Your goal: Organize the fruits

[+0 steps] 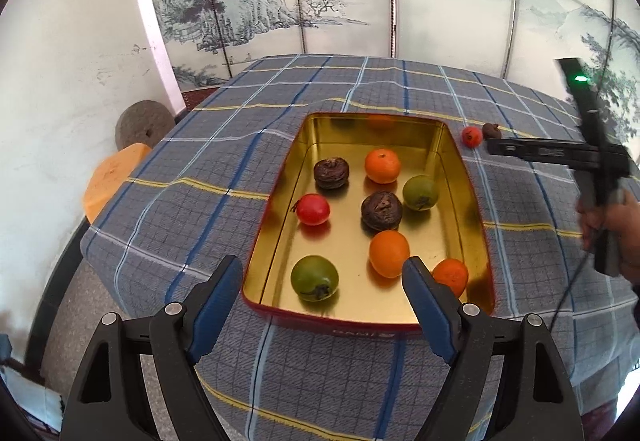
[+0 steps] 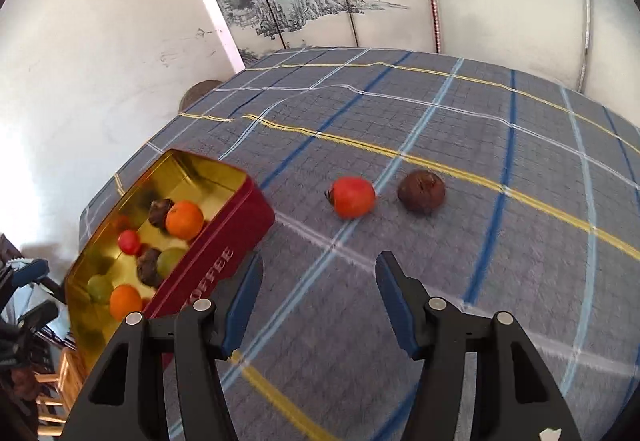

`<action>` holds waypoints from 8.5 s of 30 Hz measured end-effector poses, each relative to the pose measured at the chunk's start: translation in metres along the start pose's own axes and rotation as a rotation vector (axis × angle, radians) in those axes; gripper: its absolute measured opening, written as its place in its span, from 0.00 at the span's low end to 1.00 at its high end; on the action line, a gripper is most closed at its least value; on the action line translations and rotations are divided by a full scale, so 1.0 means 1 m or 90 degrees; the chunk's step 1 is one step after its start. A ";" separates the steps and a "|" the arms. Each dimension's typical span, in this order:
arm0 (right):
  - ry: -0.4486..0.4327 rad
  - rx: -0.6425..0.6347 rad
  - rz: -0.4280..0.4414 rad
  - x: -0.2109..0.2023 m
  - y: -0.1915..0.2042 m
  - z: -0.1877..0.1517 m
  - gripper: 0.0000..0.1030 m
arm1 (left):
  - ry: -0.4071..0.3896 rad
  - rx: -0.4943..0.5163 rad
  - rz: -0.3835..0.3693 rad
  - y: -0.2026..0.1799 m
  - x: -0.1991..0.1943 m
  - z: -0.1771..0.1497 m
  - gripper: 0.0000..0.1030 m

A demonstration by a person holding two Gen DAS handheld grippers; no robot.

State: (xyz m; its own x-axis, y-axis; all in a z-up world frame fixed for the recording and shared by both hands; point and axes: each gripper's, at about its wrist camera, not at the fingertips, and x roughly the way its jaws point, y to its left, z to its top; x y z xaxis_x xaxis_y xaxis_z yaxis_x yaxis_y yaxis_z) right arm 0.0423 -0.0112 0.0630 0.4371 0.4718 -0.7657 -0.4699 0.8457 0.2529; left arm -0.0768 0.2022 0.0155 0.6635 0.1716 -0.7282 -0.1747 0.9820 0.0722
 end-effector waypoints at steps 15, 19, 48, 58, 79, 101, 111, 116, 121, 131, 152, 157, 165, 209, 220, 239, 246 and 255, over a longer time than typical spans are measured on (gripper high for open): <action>0.040 -0.122 -0.054 0.055 -0.002 0.028 0.30 | 0.004 0.045 0.005 -0.024 0.007 0.021 0.80; -0.012 -0.084 -0.031 -0.003 -0.016 -0.002 0.30 | -0.007 0.077 -0.016 -0.045 -0.001 0.031 0.80; -0.029 0.116 -0.139 -0.133 -0.184 -0.124 0.32 | 0.138 0.265 -0.164 -0.266 0.217 0.164 0.35; -0.025 0.129 -0.139 -0.132 -0.188 -0.125 0.32 | 0.099 0.198 -0.201 -0.252 0.134 0.129 0.35; -0.008 0.095 -0.190 -0.128 -0.177 -0.123 0.32 | -0.019 0.142 -0.133 -0.158 -0.008 0.046 0.35; 0.002 0.069 -0.206 -0.124 -0.169 -0.122 0.38 | 0.002 0.100 -0.027 -0.084 0.029 0.024 0.35; -0.001 0.073 -0.199 -0.124 -0.169 -0.122 0.39 | 0.038 0.018 0.000 -0.022 0.056 0.039 0.35; 0.000 0.072 -0.199 -0.124 -0.169 -0.122 0.39 | 0.048 0.009 -0.006 -0.015 0.063 0.041 0.35; 0.001 0.068 -0.201 -0.123 -0.169 -0.122 0.40 | 0.048 0.027 -0.004 -0.021 0.072 0.046 0.35; 0.004 0.060 -0.211 -0.121 -0.167 -0.122 0.40 | 0.033 0.065 0.039 -0.032 0.090 0.056 0.36; -0.015 0.080 -0.214 -0.139 -0.152 -0.124 0.31 | -0.050 0.064 0.044 -0.034 0.039 0.052 0.70; -0.039 0.062 -0.190 -0.148 -0.126 -0.112 0.29 | -0.062 0.054 0.050 -0.034 0.025 0.045 0.79; -0.063 0.057 -0.225 -0.156 -0.121 -0.118 0.31 | -0.057 0.053 0.040 -0.027 0.012 0.029 0.79; -0.030 -0.112 0.133 -0.055 0.124 -0.028 0.28 | -0.107 -0.038 0.042 0.018 -0.042 0.009 0.93; 0.013 -0.101 0.116 -0.007 0.131 -0.023 0.29 | -0.114 -0.039 0.035 0.026 -0.044 0.007 0.94; -0.176 -0.156 0.045 -0.094 0.173 -0.036 0.79 | -0.155 -0.048 0.037 0.022 -0.064 0.008 0.97; -0.310 -0.152 -0.032 -0.151 0.184 -0.058 0.99 | -0.186 -0.059 0.035 0.021 -0.080 0.008 1.00; -0.343 -0.158 -0.058 -0.187 0.178 -0.075 0.99 | -0.185 -0.060 0.014 0.014 -0.092 0.007 1.00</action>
State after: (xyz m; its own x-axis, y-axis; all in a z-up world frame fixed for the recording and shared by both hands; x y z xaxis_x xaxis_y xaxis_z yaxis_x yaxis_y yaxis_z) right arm -0.1804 0.0325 0.2066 0.7805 0.5151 -0.3543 -0.5493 0.8356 0.0047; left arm -0.1348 0.2005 0.0885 0.8369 0.2219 -0.5004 -0.2497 0.9683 0.0119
